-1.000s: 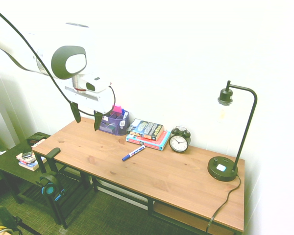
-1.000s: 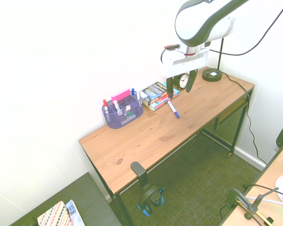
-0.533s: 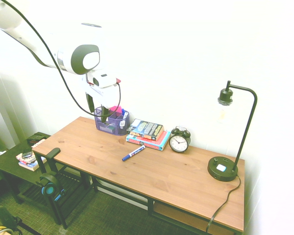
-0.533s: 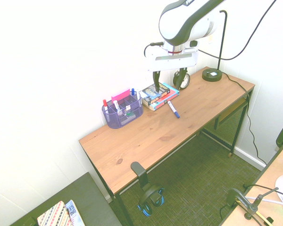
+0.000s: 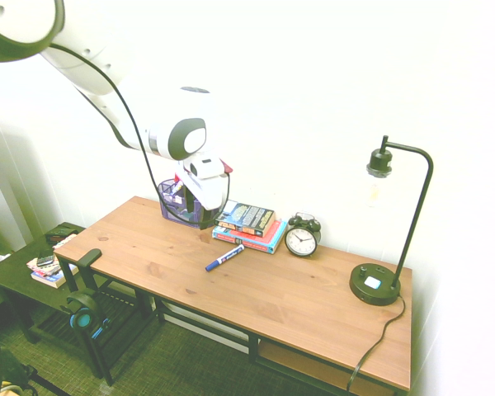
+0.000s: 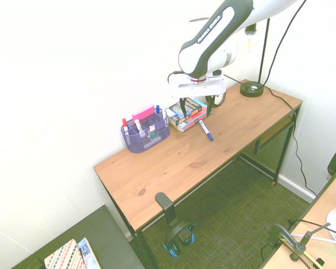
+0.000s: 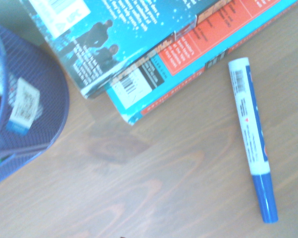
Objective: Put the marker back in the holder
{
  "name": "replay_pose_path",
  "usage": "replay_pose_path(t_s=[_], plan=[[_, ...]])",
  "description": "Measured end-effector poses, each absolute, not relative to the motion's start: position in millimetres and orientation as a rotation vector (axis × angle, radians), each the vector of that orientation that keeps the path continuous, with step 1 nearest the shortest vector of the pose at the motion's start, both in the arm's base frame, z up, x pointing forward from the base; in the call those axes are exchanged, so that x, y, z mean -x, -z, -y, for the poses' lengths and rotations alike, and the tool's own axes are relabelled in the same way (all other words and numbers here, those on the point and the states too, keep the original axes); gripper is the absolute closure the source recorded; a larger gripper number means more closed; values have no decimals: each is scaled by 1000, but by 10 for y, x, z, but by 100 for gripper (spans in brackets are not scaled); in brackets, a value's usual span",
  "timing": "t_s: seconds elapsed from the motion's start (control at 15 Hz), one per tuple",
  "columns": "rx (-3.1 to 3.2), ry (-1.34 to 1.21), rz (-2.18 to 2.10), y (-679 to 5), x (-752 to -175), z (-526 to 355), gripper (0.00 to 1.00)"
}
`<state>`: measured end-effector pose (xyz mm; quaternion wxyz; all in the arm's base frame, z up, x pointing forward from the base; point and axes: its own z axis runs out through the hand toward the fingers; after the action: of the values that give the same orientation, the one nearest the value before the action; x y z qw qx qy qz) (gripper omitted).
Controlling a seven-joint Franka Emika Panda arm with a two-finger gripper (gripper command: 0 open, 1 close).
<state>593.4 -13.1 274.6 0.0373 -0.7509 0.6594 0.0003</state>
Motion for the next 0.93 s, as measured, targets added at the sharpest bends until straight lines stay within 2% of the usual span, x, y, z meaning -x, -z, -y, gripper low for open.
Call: replay_pose_path(t_s=[0.27,0.67,0.93], plan=[[2286,15,-2061,-2488,-6136,316,0],[2278,-11,-2092,-1901,-6128,464,0],[2253,-21,-2091,-1786,-6118,550,0]])
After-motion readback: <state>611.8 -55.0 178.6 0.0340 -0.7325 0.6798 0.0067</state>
